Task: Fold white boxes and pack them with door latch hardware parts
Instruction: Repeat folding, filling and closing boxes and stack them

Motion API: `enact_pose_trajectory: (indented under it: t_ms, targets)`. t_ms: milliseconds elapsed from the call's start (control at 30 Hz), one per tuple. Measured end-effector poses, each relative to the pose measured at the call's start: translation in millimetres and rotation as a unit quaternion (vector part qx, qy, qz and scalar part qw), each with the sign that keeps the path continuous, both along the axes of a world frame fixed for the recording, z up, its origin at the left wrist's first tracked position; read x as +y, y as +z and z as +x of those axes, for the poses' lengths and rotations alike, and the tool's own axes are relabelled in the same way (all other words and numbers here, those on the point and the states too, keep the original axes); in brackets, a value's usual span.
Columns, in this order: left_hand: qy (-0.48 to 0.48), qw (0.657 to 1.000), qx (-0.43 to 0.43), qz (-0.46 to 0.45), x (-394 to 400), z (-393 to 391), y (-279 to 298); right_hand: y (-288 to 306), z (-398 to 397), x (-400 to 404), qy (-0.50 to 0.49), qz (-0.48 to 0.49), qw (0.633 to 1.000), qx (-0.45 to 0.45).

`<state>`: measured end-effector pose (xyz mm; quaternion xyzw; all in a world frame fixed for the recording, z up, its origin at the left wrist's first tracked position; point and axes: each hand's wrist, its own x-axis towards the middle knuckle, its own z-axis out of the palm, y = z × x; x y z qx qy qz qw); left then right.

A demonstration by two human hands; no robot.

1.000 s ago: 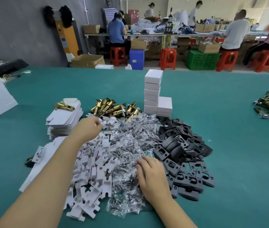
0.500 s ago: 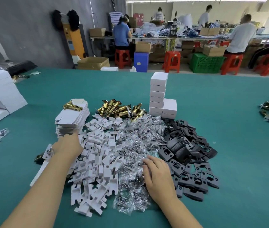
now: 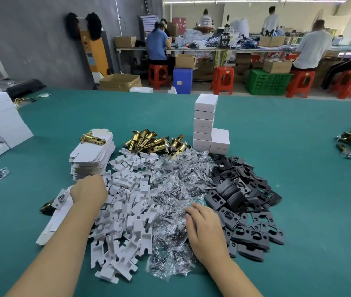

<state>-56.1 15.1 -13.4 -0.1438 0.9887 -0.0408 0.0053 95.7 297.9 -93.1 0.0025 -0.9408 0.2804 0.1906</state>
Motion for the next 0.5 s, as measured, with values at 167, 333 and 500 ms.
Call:
enact_pose_trajectory:
  t_ms: [167, 333, 500]
  targets:
    - [-0.017, 0.999, 0.011, -0.037, 5, -2, 2, 1, 0, -1, 0.0, -0.004, 1.0, -0.002]
    - [-0.021, 0.996, 0.014, -0.082, 12, 3, 0, 0, 0, -1, -0.001, -0.007, 1.0, 0.008]
    - [-0.012, 0.997, 0.036, -0.074, 14, 8, 3, -1, 0, -1, -0.001, -0.002, 1.0, 0.015]
